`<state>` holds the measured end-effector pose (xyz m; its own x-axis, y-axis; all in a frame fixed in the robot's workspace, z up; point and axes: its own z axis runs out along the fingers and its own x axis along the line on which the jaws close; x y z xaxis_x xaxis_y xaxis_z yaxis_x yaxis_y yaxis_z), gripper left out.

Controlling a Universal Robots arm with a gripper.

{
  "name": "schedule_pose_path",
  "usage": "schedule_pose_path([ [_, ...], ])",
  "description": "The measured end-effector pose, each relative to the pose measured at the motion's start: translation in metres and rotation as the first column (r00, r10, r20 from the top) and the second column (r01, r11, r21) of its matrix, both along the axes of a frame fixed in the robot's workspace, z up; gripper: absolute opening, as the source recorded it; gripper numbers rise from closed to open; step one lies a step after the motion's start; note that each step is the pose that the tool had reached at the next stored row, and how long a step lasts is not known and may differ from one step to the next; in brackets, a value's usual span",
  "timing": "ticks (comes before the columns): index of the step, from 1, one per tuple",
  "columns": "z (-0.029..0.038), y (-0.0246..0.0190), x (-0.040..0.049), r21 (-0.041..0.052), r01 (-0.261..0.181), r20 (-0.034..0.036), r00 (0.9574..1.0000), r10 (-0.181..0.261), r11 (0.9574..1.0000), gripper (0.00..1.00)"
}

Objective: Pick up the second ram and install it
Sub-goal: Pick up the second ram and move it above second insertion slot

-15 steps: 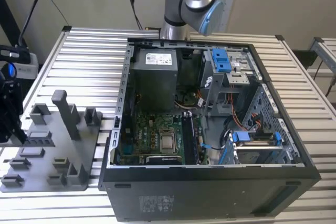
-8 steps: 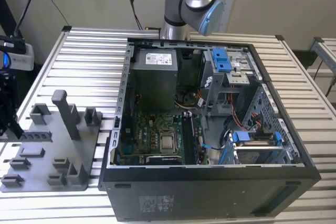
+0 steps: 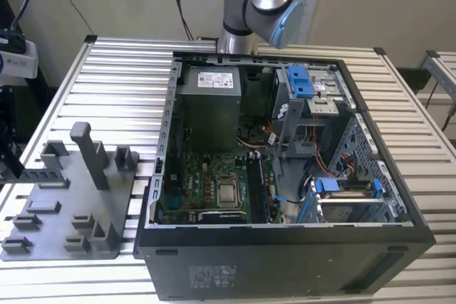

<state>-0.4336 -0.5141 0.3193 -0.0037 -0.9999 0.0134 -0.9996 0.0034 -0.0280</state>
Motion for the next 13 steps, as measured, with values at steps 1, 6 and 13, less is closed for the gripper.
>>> schedule_pose_path([
  [1,0.0029,0.0,0.0,-0.0001,0.0,0.0,1.0,0.0,1.0,0.14],
  [6,0.0211,0.0,0.0,0.0,0.0,0.0,1.0,0.0,1.0,0.14],
  [13,0.0457,0.0,0.0,0.0,0.0,0.0,1.0,0.0,1.0,0.14],
])
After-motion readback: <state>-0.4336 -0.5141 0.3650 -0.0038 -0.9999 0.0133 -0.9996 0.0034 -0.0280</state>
